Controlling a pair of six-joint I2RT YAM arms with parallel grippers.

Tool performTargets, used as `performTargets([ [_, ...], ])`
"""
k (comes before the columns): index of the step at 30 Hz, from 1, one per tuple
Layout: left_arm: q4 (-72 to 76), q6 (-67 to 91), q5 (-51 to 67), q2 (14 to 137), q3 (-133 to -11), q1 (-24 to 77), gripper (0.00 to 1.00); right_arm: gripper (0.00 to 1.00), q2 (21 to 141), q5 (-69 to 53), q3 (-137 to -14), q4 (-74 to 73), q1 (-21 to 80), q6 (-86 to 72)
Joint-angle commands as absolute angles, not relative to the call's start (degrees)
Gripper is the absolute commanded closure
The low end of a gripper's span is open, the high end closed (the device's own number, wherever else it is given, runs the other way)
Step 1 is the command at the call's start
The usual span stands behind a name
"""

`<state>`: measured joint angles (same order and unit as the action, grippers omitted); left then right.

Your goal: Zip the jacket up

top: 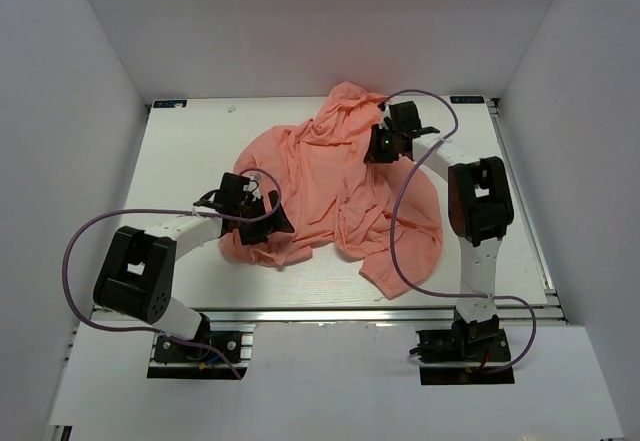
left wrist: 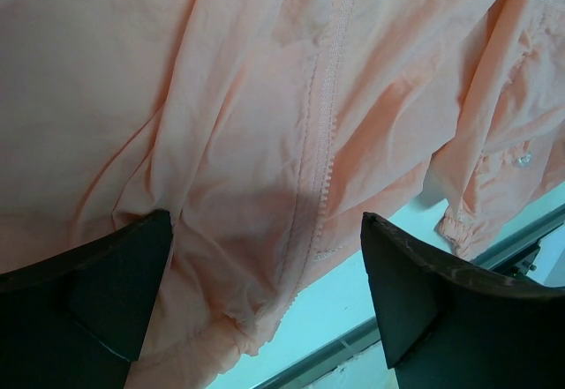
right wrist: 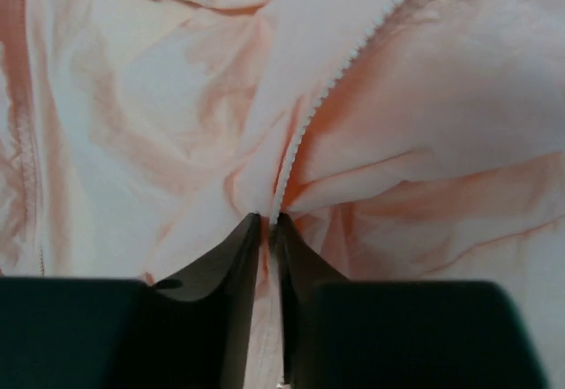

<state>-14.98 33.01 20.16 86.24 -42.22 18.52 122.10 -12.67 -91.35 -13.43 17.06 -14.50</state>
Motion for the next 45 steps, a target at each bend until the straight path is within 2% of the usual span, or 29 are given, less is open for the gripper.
performTargets([
  [1,-18.89,33.4,19.16,84.64,-39.82,18.98,0.02,0.83,119.36,-13.54,-93.26,-13.36,19.24,-14.68],
  [2,-19.51,33.57,19.25,84.38,-39.64,19.07,0.02,0.92,118.22,-12.14,-92.64,-13.62,20.12,-14.42],
  [5,-20.3,33.75,20.3,83.15,-39.38,19.6,0.02,1.0,116.64,-11.86,-92.2,-15.2,21.79,-14.41],
  [8,-21.79,33.93,20.3,81.92,-39.29,20.3,0.02,1.0,116.72,-12.04,-93.33,-15.38,23.37,-14.41],
  [13,-23.2,34.45,19.42,80.86,-38.67,21.09,0.02,1.0,118.56,-10.56,-100.1,-16.0,24.78,-23.26],
  [18,-23.9,35.42,18.55,80.33,-38.32,21.44,0.02,1.0,122.16,3.06,-105.63,-12.93,27.77,-33.55],
  [22,-25.31,35.6,17.49,79.54,-38.5,21.8,0.02,1.0,128.91,7.3,-114.65,-12.65,28.48,-41.74],
  [23,-25.83,35.6,17.32,79.19,-38.32,21.8,0.02,0.98,130.24,6.08,-116.7,-12.74,28.56,-42.01],
  [24,-26.19,35.77,16.71,78.32,-38.23,21.8,0.02,0.88,131.21,4.41,-118.2,-12.48,28.65,-41.84],
  [25,-26.45,35.86,16.35,77.88,-38.23,21.88,0.02,0.67,132.18,2.57,-119.34,-11.7,28.91,-41.31],
  [27,-27.42,36.03,15.47,77.0,-38.5,21.88,0.02,0.48,131.93,-1.66,-118.57,-11.69,29.35,-37.28],
  [28,-27.51,36.04,14.34,76.04,-38.67,21.88,0.02,0.34,130.27,-1.84,-117.69,-12.39,30.14,-35.0],
  [31,-28.12,36.56,11.96,74.89,-39.64,21.8,0.02,0.12,124.75,-2.02,-112.69,-14.58,31.11,-27.0],
  [37,-26.72,38.49,9.85,74.18,-41.75,21.88,0.02,0.11,109.29,-0.35,-95.12,-17.58,33.74,-19.43],
  [40,-25.67,40.25,8.79,73.13,-42.62,21.88,0.02,0.11,104.43,6.13,-87.46,-19.15,37.25,-17.93],
  [45,-30.23,46.75,-3.59,71.37,-45.61,21.88,0.02,0.11,104.76,14.76,-85.88,-27.86,40.6,-31.01],
])
